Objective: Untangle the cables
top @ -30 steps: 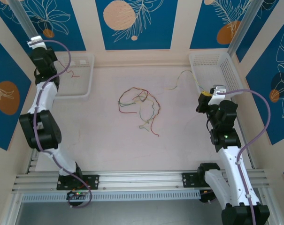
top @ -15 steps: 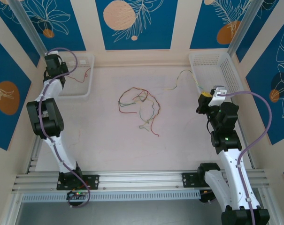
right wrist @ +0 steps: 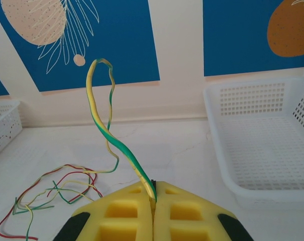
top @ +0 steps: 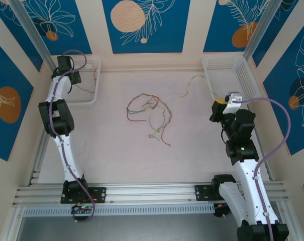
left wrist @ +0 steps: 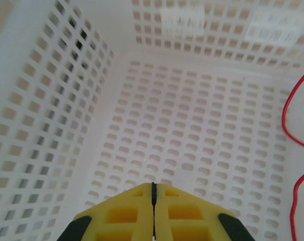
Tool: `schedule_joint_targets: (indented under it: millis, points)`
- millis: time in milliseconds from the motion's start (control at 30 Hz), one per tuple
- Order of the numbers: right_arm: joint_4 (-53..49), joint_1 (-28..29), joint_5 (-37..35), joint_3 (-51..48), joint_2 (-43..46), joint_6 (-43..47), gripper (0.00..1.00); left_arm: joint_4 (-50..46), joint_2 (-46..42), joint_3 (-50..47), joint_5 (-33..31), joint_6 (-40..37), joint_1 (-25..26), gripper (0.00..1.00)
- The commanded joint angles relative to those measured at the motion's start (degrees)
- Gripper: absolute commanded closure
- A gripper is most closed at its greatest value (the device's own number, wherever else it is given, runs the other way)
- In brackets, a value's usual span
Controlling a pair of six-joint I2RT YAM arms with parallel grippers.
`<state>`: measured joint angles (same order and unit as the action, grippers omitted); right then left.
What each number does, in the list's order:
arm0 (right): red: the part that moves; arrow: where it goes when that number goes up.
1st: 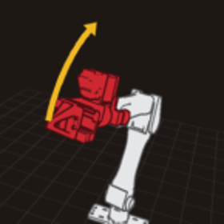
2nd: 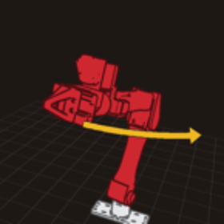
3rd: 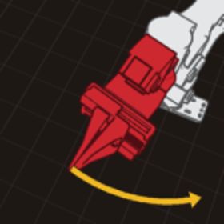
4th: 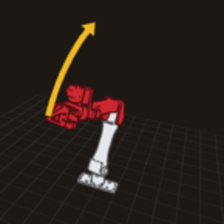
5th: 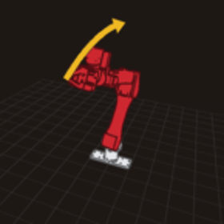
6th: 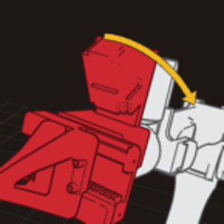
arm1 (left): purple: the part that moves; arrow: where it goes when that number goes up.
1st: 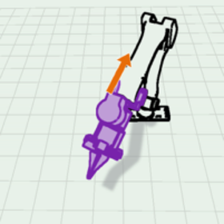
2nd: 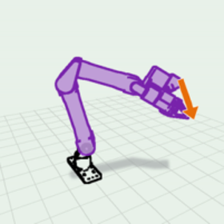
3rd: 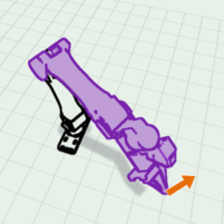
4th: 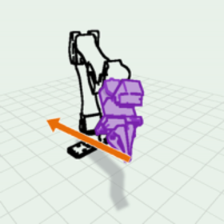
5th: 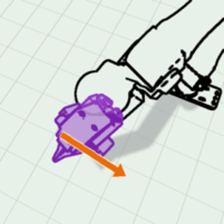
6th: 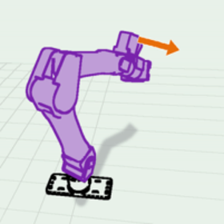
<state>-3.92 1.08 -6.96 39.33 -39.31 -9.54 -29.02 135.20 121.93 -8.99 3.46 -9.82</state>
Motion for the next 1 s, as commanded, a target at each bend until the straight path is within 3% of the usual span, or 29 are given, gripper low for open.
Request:
schedule_joint_targets:
  millis: [0,300,567,700,767,967]
  points:
    - [0.67,0.32,1.36,0.36,0.37,-1.17,1.00,-9.69,3.38,4.51,0.78,-0.31,0.38,1.00]
    - [0.79,0.41,1.16,0.40,0.29,-1.35,1.00,-15.38,9.09,11.48,0.01,0.12,0.34,1.00]
    - [-0.35,0.49,0.81,0.83,0.46,-1.27,1.00,-14.69,6.46,11.34,-0.89,0.14,0.53,1.00]
    - [0.04,0.50,0.72,0.51,0.55,-1.86,1.00,-14.05,3.95,11.29,-1.28,-0.30,0.64,0.82]
    - [0.25,0.57,0.72,0.47,0.55,-2.14,1.00,-14.00,2.63,11.23,-1.33,-0.70,0.60,0.66]
    - [0.37,0.76,0.77,0.49,0.59,-2.48,1.00,-12.14,-4.48,7.24,-5.46,-0.69,1.25,0.52]
